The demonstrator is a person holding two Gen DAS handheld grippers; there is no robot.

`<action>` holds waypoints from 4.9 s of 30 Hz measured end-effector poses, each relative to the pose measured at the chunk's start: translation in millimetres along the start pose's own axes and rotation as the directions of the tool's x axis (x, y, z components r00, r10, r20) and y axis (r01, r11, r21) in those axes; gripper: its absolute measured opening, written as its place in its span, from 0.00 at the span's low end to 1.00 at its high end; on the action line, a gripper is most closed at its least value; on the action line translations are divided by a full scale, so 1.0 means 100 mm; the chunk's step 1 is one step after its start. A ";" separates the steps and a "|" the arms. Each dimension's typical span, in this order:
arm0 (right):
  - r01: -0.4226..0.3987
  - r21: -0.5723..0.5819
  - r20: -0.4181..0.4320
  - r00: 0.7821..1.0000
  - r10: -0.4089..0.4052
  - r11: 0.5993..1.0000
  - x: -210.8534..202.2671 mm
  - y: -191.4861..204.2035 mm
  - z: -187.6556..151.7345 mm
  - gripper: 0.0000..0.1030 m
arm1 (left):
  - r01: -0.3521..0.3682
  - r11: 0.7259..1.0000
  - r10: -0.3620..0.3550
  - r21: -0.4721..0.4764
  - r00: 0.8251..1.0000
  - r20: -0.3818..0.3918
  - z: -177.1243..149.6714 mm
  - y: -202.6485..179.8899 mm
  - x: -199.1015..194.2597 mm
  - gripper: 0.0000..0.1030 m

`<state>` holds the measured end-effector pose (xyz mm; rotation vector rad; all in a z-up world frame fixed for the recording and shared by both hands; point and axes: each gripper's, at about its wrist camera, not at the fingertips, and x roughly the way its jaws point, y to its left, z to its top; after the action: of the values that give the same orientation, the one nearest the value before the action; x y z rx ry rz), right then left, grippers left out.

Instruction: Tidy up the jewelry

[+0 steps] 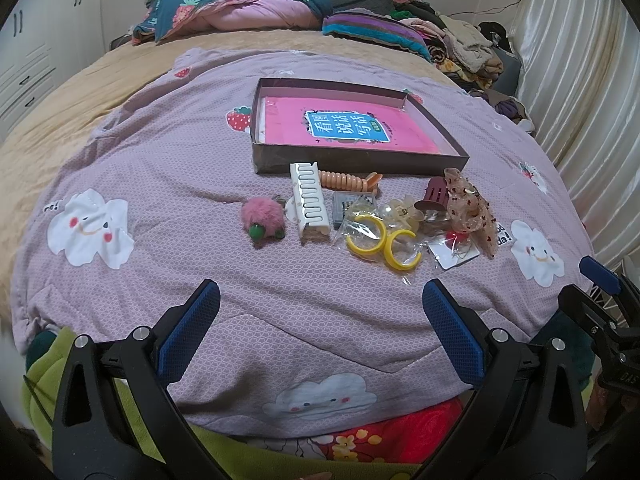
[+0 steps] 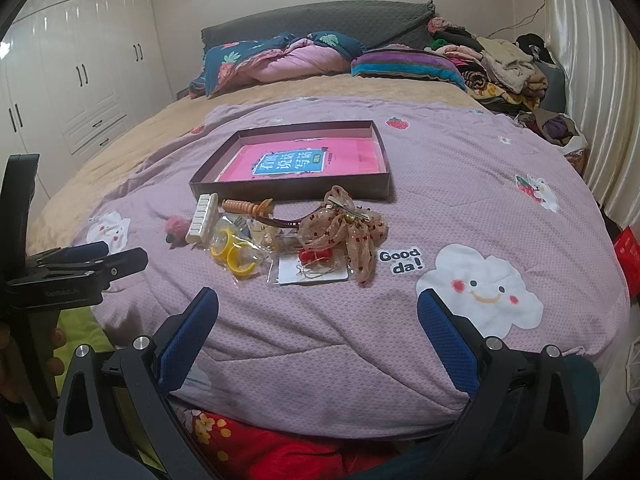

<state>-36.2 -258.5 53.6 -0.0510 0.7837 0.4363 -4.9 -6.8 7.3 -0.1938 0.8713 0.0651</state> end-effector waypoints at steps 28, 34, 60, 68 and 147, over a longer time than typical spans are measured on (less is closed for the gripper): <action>-0.006 -0.003 -0.001 1.000 0.006 1.000 0.00 0.00 0.01 0.96 | -0.001 1.000 0.001 -0.001 1.000 0.001 0.00 0.00 0.00 0.92; -0.010 -0.005 -0.005 1.000 0.010 1.000 0.02 0.02 0.03 0.96 | -0.002 1.000 0.002 -0.010 1.000 0.005 0.03 0.04 0.00 0.92; -0.039 -0.025 -0.033 0.999 0.038 0.999 0.43 -0.04 0.34 0.96 | -0.008 0.997 0.011 -0.082 1.000 0.028 0.31 0.41 0.11 0.92; -0.029 -0.009 -0.036 0.999 0.028 1.000 0.56 -0.14 0.42 0.96 | 0.002 0.998 -0.001 -0.069 1.000 0.018 0.53 0.41 0.27 0.92; -0.158 0.137 0.048 0.987 0.153 0.978 0.96 -0.88 1.11 0.23 | 0.130 0.991 -0.130 -0.009 0.991 0.012 1.54 0.14 0.88 0.20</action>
<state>133.5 -281.0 55.8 0.1507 0.7826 0.5279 165.8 35.3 34.4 -0.2583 0.8449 -0.0512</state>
